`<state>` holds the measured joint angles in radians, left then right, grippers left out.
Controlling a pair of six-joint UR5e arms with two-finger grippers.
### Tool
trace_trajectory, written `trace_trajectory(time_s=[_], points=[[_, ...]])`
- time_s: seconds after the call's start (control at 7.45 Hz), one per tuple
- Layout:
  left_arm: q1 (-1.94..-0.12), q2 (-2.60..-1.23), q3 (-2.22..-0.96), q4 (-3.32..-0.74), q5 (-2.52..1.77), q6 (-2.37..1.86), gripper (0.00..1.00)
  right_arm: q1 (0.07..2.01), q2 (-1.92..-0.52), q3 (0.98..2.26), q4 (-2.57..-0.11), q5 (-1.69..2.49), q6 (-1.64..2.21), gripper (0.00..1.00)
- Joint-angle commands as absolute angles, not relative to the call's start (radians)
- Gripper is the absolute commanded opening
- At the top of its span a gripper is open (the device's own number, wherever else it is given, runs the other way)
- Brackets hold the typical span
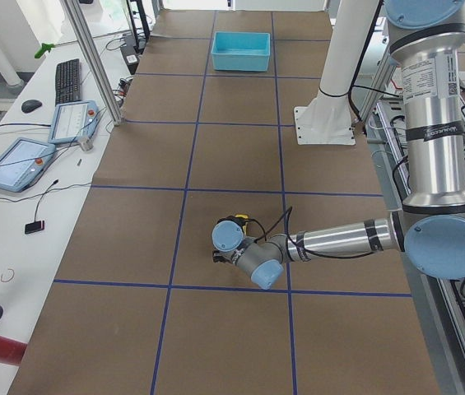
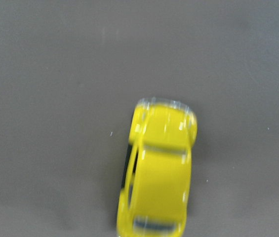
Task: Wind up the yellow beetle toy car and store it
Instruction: 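Withdraw the left gripper while the released car rolls toward the bin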
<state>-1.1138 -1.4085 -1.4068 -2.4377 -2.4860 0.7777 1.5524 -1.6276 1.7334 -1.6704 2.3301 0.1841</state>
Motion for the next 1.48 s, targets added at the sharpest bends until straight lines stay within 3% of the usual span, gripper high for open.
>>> trace_trajectory(time_s=[0.0,0.54,0.81,1.34], points=[[-1.127,-1.408,-1.411,-2.437,-2.503,0.776,1.0,1.552,-1.628,1.732,-1.671,2.33,0.184,1.0],[-1.158,-1.428,-1.419,-2.439,-2.54,0.677,1.0,1.552,-1.628,1.732,-1.671,2.33,0.184,1.0],[-1.17,-1.428,-1.514,-2.434,-2.537,0.425,1.0,1.552,-1.629,1.733,-1.674,2.33,0.184,1.0],[-1.193,-1.463,-1.52,-2.422,-2.523,-0.022,1.0,1.552,-1.631,1.732,-1.674,2.33,0.183,1.0]])
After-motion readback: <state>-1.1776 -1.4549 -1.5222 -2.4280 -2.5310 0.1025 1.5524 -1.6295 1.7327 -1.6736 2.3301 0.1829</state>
